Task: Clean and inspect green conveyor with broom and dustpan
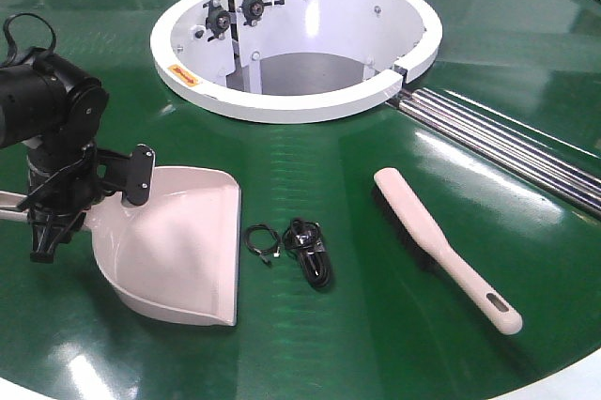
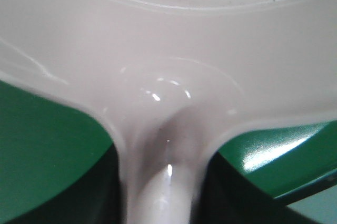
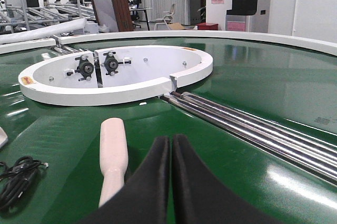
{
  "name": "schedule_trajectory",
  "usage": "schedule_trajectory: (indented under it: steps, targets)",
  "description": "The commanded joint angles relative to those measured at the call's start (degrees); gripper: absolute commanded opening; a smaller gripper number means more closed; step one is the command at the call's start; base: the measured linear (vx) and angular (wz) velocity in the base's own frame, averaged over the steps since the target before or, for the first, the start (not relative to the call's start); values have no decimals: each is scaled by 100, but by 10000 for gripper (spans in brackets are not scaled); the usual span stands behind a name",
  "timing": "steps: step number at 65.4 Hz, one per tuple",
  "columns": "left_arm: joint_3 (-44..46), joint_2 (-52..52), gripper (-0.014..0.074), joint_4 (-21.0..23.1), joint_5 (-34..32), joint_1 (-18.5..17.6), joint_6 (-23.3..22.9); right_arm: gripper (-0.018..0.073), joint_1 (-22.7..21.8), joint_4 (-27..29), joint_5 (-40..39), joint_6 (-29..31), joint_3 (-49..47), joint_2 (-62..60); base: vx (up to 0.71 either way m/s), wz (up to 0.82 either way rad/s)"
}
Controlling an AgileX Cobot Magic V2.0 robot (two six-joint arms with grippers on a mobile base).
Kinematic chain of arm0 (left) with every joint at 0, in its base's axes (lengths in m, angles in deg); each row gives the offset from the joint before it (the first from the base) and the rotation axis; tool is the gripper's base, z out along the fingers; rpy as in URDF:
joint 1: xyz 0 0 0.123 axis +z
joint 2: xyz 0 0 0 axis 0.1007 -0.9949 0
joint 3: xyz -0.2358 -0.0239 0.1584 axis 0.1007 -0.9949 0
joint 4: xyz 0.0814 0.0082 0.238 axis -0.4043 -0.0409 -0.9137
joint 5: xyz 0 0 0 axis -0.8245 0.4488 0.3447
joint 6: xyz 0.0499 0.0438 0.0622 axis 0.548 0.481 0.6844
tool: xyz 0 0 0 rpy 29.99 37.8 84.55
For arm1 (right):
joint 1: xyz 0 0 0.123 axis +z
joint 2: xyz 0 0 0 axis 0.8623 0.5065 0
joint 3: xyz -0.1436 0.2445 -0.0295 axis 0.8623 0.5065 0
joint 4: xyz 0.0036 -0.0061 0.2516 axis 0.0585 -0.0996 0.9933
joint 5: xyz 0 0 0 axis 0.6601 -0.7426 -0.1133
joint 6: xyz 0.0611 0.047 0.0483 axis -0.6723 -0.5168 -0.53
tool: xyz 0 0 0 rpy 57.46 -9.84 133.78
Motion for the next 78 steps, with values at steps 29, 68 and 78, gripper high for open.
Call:
schedule_trajectory:
  steps: [29, 68, 78]
  targets:
    - [165, 166, -8, -118, 153, -29, -71, -8, -39, -37, -411, 7, 18, -62, 0, 0]
    - [165, 171, -7, -113, 207, -29, -71, -8, -39, -37, -411, 7, 18, -62, 0, 0]
    - [165, 171, -7, -113, 207, -29, -71, -8, -39, -37, -411, 7, 18, -62, 0, 0]
